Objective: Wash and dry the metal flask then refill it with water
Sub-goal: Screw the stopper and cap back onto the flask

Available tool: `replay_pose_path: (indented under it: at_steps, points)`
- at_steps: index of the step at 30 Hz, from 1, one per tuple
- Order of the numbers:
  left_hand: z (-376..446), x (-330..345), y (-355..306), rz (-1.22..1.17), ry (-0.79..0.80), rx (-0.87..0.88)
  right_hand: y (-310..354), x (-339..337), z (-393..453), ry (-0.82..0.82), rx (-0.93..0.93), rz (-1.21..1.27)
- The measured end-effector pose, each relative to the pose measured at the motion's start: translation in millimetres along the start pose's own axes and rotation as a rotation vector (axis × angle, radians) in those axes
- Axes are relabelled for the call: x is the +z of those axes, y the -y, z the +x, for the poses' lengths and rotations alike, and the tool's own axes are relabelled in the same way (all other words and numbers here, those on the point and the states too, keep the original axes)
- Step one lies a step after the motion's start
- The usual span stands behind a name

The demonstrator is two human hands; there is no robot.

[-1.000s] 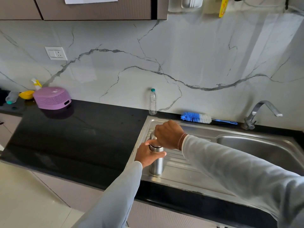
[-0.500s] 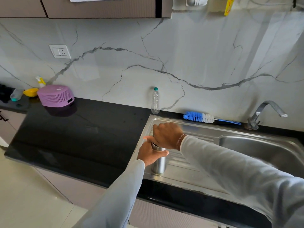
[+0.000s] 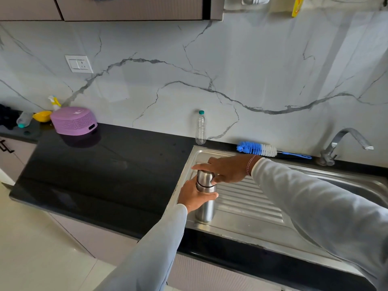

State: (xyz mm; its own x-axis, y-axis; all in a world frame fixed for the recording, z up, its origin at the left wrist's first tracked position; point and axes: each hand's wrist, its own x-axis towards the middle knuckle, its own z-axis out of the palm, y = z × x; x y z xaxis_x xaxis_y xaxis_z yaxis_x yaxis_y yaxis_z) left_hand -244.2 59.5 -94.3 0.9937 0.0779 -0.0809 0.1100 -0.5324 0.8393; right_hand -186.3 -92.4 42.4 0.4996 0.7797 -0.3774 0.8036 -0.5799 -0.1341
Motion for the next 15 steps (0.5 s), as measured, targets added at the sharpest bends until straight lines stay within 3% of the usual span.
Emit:
replay_pose_path:
  at_steps: [2, 6, 10, 12, 15]
  points:
    - [1, 0, -1, -0.007, 0.006, 0.008, 8, 4, 0, -0.07, 0.094, -0.077]
    - [0, -1, -1, 0.001, 0.015, 0.018, 27, 21, 3, -0.333, 0.218, -0.538]
    - [0, 1, 1, -0.01, 0.0, 0.006, 35, 23, 10, -0.416, 0.264, -0.624]
    - [0, 0, 0, -0.002, 0.014, 0.007, 25, 24, 9, -0.458, 0.218, -0.628]
    - [1, 0, 0, 0.015, 0.032, 0.019, 11, 31, 6, -0.505, -0.028, -0.646]
